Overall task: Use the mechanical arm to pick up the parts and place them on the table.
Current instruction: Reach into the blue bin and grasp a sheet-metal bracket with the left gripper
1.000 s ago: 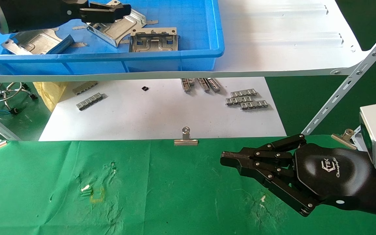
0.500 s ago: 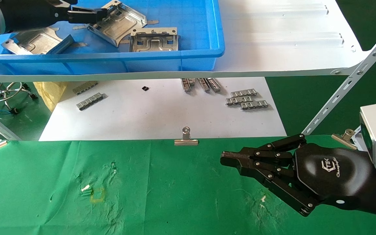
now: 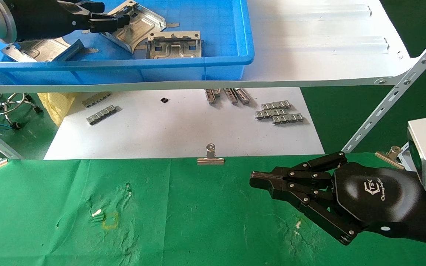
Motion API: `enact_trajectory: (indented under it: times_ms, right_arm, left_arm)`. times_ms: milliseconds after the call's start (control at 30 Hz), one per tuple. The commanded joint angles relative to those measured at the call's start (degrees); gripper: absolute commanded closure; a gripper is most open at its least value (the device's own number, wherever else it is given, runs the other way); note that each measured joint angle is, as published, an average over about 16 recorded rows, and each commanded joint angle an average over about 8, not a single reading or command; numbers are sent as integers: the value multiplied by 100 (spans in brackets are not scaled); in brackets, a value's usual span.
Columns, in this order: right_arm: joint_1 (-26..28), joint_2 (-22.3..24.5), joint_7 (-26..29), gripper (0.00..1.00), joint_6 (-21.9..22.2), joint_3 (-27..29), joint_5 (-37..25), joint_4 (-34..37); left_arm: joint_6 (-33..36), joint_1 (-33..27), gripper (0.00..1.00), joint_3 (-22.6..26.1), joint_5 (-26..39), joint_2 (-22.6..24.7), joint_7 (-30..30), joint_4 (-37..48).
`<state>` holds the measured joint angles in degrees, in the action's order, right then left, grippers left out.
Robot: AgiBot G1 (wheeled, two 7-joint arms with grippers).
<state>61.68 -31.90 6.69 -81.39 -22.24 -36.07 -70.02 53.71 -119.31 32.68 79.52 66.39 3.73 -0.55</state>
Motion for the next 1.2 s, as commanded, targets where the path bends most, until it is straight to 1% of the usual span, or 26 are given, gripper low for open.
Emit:
enact_trajectory:
  times_ms: [33,233,367,400,433,533,633,667,700,833,1067,1200]
  right_arm:
    - [0,0,0,100,0,0,0,0]
    - [0,0,0,100,0,0,0,0]
    - [0,0,0,91,0,0,0,0]
    - [0,0,0,87,0,0,0,0]
    - [0,0,0,78,0,0,0,0]
    - [0,0,0,42,0,0,0,0]
    - [0,0,0,11,0,0,0,0]
    - [0,0,0,3,0,0,0,0]
    - [0,0,0,0,0,0,0,0]
    - [0,0,0,0,0,0,0,0]
    - [0,0,0,0,0,0,0,0]
    - [0,0,0,0,0,0,0,0]
  left_arm:
    - [18,-8,100,9,13,3,-3,3]
    - [62,-30,100,38,55,-4,-81,-15]
    - [107,-45,100,56,80,-16,-124,-18]
    - [120,-49,100,60,86,-20,-137,-20]
    - [139,-53,100,64,92,-25,-152,-23]
    - [235,-68,100,69,100,-49,-204,-44]
    - [427,-93,100,57,80,-89,-264,-79]
    - [516,-104,100,48,66,-108,-289,-97]
    - [615,-117,100,36,48,-128,-315,-117]
    - [1176,-189,100,-39,-72,-237,-455,-231]
    - [2610,-294,100,-215,-372,-506,-898,-474]
    - [2978,-323,100,-274,-468,-609,-1136,-492]
